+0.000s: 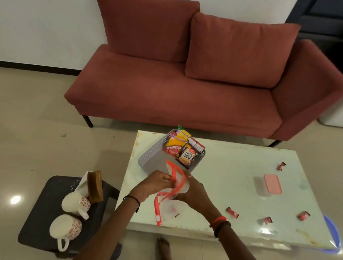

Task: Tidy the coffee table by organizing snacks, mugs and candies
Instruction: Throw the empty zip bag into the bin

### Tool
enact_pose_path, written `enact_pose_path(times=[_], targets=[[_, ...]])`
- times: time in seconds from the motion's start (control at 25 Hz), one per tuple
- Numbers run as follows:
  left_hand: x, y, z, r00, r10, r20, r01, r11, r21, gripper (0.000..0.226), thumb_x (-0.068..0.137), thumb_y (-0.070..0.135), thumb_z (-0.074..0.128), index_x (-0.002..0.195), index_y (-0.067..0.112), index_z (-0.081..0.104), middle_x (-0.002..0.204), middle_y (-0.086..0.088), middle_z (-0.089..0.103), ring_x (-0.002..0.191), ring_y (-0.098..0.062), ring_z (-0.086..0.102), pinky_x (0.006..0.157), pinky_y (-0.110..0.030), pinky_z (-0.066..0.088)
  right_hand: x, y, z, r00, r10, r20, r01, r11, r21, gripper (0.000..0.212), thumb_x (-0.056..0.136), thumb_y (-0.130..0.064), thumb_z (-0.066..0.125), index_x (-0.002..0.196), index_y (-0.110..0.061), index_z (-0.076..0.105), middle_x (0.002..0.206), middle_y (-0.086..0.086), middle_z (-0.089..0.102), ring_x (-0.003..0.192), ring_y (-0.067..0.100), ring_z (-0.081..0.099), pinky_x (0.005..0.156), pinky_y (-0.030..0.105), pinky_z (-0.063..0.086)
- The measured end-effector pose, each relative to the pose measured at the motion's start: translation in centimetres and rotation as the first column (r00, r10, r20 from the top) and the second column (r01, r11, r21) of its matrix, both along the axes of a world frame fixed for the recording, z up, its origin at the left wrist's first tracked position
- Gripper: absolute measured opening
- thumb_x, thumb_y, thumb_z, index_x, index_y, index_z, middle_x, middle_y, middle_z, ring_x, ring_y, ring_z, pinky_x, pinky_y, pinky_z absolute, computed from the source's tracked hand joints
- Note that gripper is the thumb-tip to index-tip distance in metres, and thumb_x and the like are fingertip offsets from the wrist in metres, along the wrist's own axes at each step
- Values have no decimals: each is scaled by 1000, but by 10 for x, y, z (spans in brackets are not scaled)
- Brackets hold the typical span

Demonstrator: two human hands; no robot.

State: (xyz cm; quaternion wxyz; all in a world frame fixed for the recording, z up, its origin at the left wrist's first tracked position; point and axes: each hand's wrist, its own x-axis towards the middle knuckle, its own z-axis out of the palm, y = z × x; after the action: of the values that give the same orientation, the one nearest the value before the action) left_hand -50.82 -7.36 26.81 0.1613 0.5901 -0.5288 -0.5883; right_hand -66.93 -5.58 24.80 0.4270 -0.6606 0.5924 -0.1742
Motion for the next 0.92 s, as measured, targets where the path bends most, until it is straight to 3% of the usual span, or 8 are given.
enact_pose_path(times=[0.12,0.28,0.4,0.52,0.64,0.8,0.92], targets=[[-24,14,-5,999,-39,7,38,997,63,37,78,26,74,109,7,67,109,-8,68,98,-16,59,86,-24,47,-27,23,-7,985,-167,-35,168,985,41,59,62,-31,87,113,-13,62,110,5,70,101,22,64,78,22,43],[-53,17,-17,990,123,71,-126,991,34,36,79,27,74,103,11,53,99,-2,58,96,-18,55,74,-21,45,-82,50,-22,942,-320,-103,329,940,95,52,63,-24,86,108,-9,65,106,7,71,96,23,65,72,21,46],[-85,13,-31,975,114,191,-106,993,-49,30,85,25,66,107,7,55,112,-11,59,106,-27,58,89,-33,46,-138,64,-33,890,-430,-154,447,889,100,48,65,-25,84,105,-10,65,103,6,72,86,17,61,59,12,37],[-136,18,-46,945,77,319,-31,989,-147,37,87,23,63,117,6,51,126,-18,49,110,-31,54,93,-35,43,-196,76,-44,815,-551,-183,573,814,100,47,66,-25,83,106,-8,63,100,6,72,93,22,65,68,20,41],[-200,25,-59,918,-42,394,110,982,-151,38,89,29,59,121,11,48,130,-17,45,114,-32,53,98,-41,41,-258,84,-53,762,-629,-157,647,752,126,47,68,-24,81,108,-8,62,89,-5,67,97,23,66,65,16,42],[-299,23,-72,893,-167,418,227,969,-98,49,90,32,57,131,12,40,135,-15,47,122,-31,50,102,-45,40,-354,93,-66,664,-738,-123,746,642,176,54,70,-24,80,116,-6,59,110,9,69,102,24,64,77,23,46],[-374,17,-88,856,-267,442,317,947,-43,45,90,34,55,129,13,44,133,-14,48,120,-29,51,101,-43,41,-430,103,-79,596,-795,-112,797,569,203,54,72,-23,79,118,-5,59,115,12,68,106,26,63,85,31,50]])
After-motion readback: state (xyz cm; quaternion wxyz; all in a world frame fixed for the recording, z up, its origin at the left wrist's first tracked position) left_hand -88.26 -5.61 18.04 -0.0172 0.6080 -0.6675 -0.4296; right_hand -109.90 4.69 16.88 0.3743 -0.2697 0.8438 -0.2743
